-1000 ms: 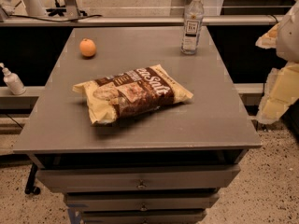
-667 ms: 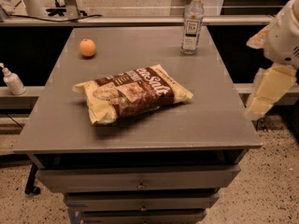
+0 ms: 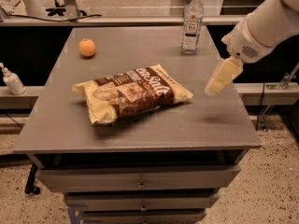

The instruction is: Pick blue plastic bottle

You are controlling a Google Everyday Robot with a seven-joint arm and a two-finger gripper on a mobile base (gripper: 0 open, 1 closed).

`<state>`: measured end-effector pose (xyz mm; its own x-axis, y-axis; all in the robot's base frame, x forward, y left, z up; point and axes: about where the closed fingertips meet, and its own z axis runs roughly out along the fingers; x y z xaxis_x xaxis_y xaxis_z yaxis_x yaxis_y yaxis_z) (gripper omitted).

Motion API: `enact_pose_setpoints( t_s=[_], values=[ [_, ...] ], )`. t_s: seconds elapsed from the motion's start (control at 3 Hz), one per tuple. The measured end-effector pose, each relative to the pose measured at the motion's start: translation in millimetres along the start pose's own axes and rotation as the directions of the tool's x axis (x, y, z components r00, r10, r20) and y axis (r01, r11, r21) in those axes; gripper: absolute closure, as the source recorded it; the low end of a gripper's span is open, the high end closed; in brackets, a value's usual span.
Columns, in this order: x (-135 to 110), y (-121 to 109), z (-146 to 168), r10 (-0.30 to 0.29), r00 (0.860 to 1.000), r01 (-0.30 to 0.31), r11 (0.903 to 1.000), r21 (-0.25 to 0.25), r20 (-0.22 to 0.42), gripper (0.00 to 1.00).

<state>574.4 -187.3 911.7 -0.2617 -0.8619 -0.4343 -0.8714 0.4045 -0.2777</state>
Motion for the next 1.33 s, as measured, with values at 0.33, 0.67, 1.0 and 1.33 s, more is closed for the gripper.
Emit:
enact_pose_setpoints(
  t_s=[0.33,0.67,1.0,1.33],
  values=[
    [-20.3,-46.2,38.9,0.089,0.99,-0.095,0.9941,0.052,0.105,0.0],
    [-39.5,-100.4,57.9,0.155,0.965,-0.184,0.9747,0.126,0.211,0.0],
    [-54.2,-144.5,65.6,0.199,0.931,-0.259,0.9508,0.17,0.305,0.0],
    [-69.8,-169.6,81.4,0.23,0.889,-0.316,0.9338,0.167,0.396,0.0]
  ],
)
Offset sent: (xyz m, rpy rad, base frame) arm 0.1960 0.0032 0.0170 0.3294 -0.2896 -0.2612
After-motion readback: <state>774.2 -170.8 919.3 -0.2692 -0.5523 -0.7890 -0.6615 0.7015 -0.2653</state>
